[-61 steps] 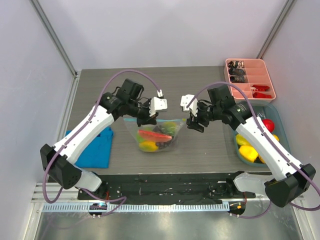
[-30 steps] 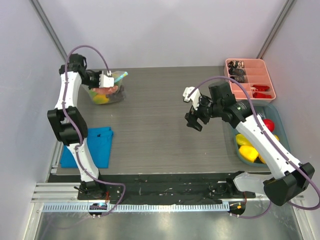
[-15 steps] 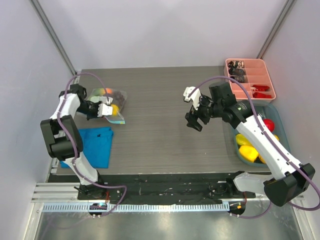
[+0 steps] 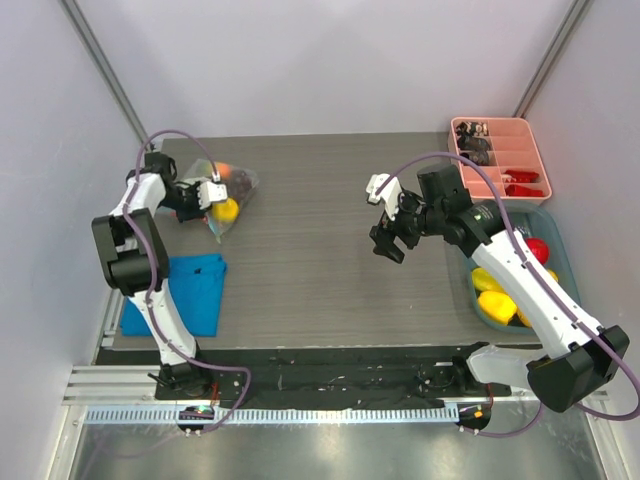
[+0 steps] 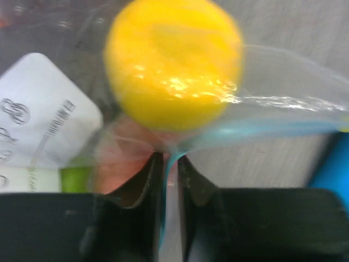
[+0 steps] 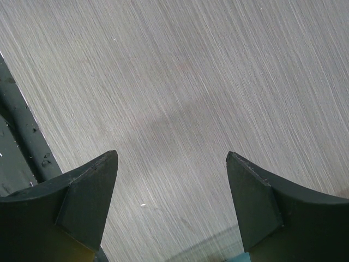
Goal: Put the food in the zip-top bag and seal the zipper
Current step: Place the zipper food storage bag at the center of the board, then reset both arms
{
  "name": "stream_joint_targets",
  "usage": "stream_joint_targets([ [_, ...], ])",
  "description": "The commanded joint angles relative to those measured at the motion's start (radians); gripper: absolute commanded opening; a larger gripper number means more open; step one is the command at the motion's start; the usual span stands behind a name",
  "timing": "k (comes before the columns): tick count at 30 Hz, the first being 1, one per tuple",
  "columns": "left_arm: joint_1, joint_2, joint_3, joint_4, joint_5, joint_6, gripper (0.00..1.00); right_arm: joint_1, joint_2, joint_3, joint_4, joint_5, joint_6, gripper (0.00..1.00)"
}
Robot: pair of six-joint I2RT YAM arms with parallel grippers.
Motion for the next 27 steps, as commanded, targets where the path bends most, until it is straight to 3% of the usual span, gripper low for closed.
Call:
stream_joint_targets([
  [1, 0.002, -0.162, -0.063, -0.199, 0.062, 0.077, 0.36, -0.002, -0.046, 0.0, 0.025, 0.012, 0.014, 0.85],
  [4, 0.002, -0.248, -0.092, -0.344, 0.061, 0.092, 0.52, -0.002, -0.07, 0.004, 0.012, 0.017, 0.02, 0.86],
  [5, 0.004, -0.265, -0.095, -0.378, 0.053, 0.092, 0.79, -0.004, -0.078, 0.006, 0.011, 0.02, 0.02, 0.86],
  [6, 0.004, -0.282, -0.103, -0.415, 0.035, 0.076, 1.0, -0.004, -0.086, 0.007, 0.011, 0.024, 0.023, 0.86],
  [9, 0.028, -0.357, -0.082, -0.446, 0.073, 0.004, 1.0, -0.004, -0.118, 0.01, 0.009, 0.041, 0.055, 0.88],
  [12, 0.036, -0.417, 0.018, -0.448, 0.147, -0.273, 1.0, -0.002, -0.155, 0.006, 0.015, 0.066, 0.121, 0.89],
  [13, 0.033, -0.424, 0.052, -0.399, 0.164, -0.523, 1.0, -0.004, -0.165, -0.002, 0.02, 0.075, 0.136, 0.89],
  [15, 0.022, -0.424, 0.188, -0.375, 0.126, -0.79, 1.0, -0.004, -0.199, -0.014, 0.029, 0.104, 0.185, 0.9],
  [17, 0.005, -0.394, 0.365, -0.487, 0.108, -0.924, 1.0, -0.005, -0.222, -0.034, 0.046, 0.129, 0.236, 0.92],
  [19, 0.007, -0.36, 0.441, -0.542, 0.142, -0.998, 1.0, -0.027, -0.254, -0.055, 0.063, 0.149, 0.273, 0.95],
  [22, 0.007, -0.38, 0.431, -0.518, 0.133, -1.202, 1.0, -0.076, -0.288, -0.085, 0.083, 0.158, 0.345, 0.98],
  [27, 0.007, -0.525, 0.149, -0.379, 0.061, -1.36, 1.0, -0.211, -0.311, -0.161, 0.098, 0.159, 0.457, 0.98],
])
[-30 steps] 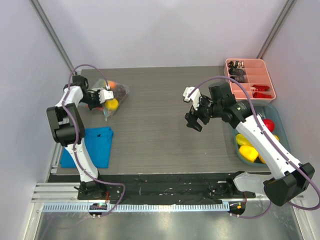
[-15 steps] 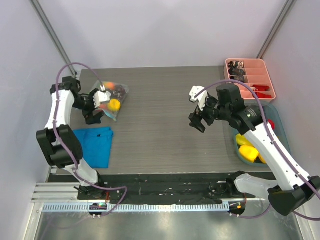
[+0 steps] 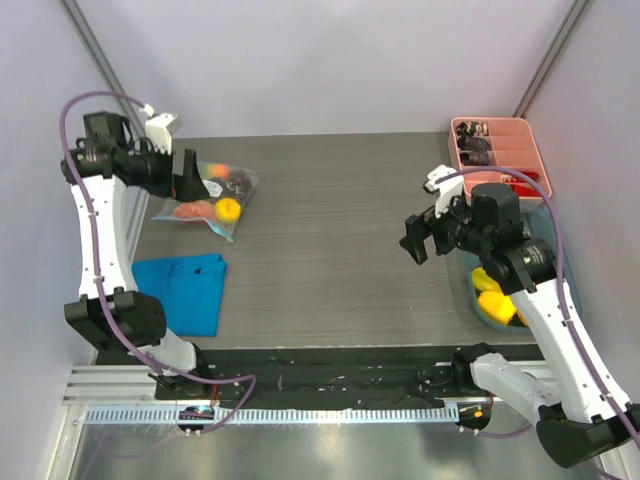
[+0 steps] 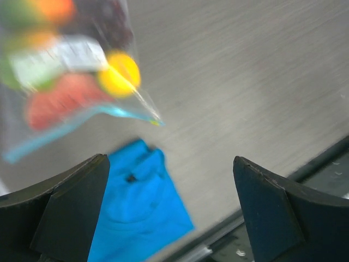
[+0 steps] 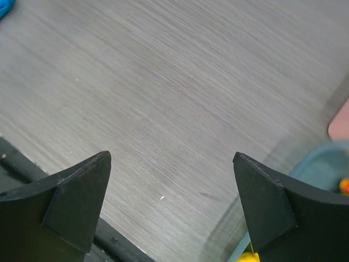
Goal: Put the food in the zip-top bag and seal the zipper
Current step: Reset both arms
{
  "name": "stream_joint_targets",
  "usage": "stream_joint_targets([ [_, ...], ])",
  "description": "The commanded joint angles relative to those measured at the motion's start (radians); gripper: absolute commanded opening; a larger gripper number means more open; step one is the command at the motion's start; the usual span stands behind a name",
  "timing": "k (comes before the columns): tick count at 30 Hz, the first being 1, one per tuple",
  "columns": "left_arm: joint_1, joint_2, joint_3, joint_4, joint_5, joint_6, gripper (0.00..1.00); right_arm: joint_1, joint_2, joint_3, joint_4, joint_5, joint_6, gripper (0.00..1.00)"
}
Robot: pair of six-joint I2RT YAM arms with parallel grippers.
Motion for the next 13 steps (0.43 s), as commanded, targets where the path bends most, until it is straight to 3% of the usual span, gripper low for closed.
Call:
stream_joint_targets([
  [1, -0.004, -0.154, -0.233, 0.083, -0.061, -0.248, 1.0, -0.088, -0.024, -0.08, 0.06, 0.005, 0.17, 0.98],
  [7, -0.004, -0.348, -0.529, 0.172, -0.098, -0.29, 1.0, -0.22, -0.016, -0.188, 0.128, -0.07, 0.307, 0.99],
  [13, -0.004, -0.415, -0.58, 0.203, -0.127, -0.296, 1.0, -0.255, -0.024, -0.215, 0.172, -0.092, 0.333, 1.0],
])
